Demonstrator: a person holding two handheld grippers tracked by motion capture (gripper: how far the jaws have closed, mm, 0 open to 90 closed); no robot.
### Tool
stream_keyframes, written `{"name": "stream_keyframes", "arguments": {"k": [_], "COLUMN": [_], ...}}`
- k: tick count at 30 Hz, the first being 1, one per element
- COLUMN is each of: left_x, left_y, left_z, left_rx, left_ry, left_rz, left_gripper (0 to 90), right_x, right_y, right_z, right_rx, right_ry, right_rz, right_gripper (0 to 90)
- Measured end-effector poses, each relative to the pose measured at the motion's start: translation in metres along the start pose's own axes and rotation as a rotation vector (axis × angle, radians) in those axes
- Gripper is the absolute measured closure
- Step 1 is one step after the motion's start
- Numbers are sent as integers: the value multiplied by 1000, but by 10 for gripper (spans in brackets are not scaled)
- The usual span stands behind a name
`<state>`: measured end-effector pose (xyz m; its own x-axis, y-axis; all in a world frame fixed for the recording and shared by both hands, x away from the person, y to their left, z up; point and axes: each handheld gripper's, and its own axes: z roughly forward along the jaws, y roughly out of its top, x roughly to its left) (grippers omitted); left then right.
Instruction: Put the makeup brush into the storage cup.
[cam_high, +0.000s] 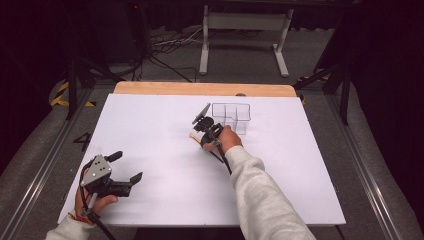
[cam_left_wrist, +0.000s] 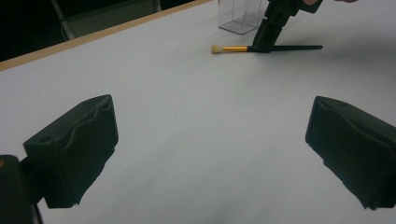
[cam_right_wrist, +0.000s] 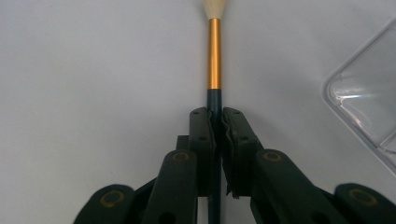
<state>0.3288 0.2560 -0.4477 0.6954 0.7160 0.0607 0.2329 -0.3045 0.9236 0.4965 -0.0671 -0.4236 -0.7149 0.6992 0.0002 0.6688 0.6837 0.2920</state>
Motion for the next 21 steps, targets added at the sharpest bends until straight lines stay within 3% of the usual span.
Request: {"name": "stream_keyframes", "arguments": {"k": [5, 16, 21], "left_x": [0, 2, 2], "left_y": [0, -1, -1], "left_z": [1, -1, -1], "left_rx": [-2, -28, -54], "left_ry": [-6, 11, 21], "left_rz": [-7, -27, -36], "left_gripper": [32, 36, 35], "right_x": [-1, -22, -26], "right_y": [-5, -43, -60], "right_z": [-3, -38, -57], "right_rx": [-14, -278, -395], "right_ry": [9, 94, 101], "right_rz": [-6, 83, 94], "right_gripper": [838, 839, 839]}}
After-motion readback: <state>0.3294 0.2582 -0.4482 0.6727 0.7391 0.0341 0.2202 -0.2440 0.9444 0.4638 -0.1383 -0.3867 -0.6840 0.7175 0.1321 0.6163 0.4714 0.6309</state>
